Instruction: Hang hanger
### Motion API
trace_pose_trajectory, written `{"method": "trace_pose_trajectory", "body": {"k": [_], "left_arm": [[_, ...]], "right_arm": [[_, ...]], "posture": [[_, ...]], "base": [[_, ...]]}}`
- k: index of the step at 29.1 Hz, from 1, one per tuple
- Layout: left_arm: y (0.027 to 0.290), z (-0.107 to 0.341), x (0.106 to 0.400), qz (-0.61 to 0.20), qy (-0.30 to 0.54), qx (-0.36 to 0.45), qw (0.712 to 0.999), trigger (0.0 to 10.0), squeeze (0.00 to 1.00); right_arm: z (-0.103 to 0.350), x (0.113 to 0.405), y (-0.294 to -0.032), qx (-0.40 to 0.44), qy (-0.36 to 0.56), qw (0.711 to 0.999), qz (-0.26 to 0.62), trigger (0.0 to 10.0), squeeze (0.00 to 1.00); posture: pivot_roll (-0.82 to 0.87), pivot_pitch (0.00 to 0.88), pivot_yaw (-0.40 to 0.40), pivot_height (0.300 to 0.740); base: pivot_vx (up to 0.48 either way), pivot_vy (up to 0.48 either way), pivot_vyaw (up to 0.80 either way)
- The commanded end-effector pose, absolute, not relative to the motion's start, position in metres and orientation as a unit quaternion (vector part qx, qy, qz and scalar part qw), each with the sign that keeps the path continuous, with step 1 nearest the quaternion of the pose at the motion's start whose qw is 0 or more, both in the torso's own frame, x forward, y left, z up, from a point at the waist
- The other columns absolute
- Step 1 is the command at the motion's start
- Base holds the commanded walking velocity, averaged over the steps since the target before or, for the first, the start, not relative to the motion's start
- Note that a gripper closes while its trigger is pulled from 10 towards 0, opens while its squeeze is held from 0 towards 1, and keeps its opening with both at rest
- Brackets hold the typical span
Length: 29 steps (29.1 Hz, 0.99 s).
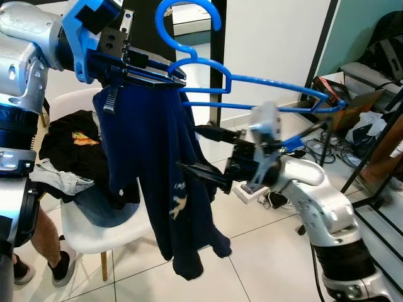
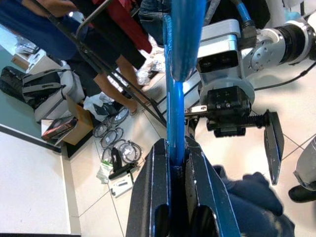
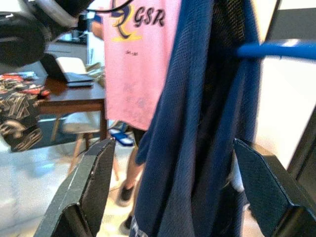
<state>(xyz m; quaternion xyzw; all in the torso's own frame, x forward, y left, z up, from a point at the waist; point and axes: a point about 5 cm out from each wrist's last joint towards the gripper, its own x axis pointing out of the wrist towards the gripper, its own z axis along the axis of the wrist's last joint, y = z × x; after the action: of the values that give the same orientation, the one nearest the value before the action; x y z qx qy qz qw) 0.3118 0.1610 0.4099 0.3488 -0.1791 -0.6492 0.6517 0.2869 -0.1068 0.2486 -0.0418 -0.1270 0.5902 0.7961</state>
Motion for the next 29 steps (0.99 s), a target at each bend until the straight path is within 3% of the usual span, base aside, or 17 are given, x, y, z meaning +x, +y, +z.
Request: {"method": "trace_pose_trajectory", "body": {"k": [1,13,17,25,29], "left_arm": [[0.168,0.42,0.306,-0.649,-0.188,0.364,0.641,10.0,0.0],[0.159,0.428,0.298,-0.665,-0.212,0.354,0.622,10.0,0.0],[0.157,0.432,0.296,-0.666,-0.22,0.357,0.617,10.0,0.0],[0.157,0.432,0.297,-0.665,-0.221,0.358,0.618,10.0,0.0],[0.158,0.432,0.299,-0.663,-0.22,0.356,0.621,10.0,0.0]], "right_arm": [[0.251,0.284,-0.115,-0.044,-0.128,0.794,0.592,10.0,0.0],[0.244,0.29,-0.101,-0.046,-0.121,0.803,0.582,10.0,0.0],[0.238,0.283,-0.087,-0.049,-0.11,0.78,0.615,10.0,0.0],[0.24,0.281,-0.09,-0.049,-0.111,0.776,0.619,10.0,0.0],[0.244,0.285,-0.101,-0.045,-0.121,0.79,0.599,10.0,0.0]], "posture": [[0.04,0.0,0.075,0.74],[0.05,0.0,0.075,0.74],[0.05,0.0,0.076,0.74],[0.05,0.0,0.078,0.74],[0.05,0.0,0.079,0.74]], "base": [[0.0,0.0,0.0],[0.0,0.0,0.0],[0.0,0.0,0.0],[0.0,0.0,0.0],[0.0,0.0,0.0]]}}
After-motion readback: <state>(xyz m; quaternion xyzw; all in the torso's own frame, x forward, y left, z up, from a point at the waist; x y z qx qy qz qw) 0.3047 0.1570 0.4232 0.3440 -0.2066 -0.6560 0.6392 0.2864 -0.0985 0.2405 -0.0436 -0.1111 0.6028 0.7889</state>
